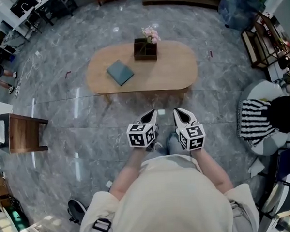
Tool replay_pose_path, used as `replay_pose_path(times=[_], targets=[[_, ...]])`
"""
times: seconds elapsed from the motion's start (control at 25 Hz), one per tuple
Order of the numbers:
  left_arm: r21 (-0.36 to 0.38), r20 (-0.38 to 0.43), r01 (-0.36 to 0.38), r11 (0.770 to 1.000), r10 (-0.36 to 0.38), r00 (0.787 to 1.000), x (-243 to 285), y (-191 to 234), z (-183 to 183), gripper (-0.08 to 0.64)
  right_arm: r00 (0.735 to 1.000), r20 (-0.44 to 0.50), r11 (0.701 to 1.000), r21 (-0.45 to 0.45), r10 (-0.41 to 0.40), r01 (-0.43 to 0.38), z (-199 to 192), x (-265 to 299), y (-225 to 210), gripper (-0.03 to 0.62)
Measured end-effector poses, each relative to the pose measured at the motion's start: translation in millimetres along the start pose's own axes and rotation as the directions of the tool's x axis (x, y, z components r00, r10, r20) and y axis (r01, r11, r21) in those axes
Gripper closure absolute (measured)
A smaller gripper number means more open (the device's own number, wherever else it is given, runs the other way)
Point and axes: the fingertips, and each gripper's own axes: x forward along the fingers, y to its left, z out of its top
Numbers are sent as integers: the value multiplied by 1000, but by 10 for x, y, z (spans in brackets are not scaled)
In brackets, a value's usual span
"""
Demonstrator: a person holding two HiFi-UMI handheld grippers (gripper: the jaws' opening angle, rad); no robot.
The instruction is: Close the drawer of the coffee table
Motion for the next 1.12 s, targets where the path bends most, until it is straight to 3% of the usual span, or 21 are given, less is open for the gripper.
replay_pose_path(times=[0.28, 0.6, 1.12], targets=[[78, 18, 22, 997, -24, 1000, -195, -164, 155, 558, 999, 47, 1000, 0, 4, -4, 179, -142, 40, 591], [78, 75, 25, 997, -31, 997, -341, -232, 239, 558, 994, 96, 999, -32, 42, -39, 319, -225, 205, 591], [69, 77, 30, 997, -36, 996, -347, -263, 202, 558, 995, 100, 998, -62, 24, -18, 349, -313, 208, 594]])
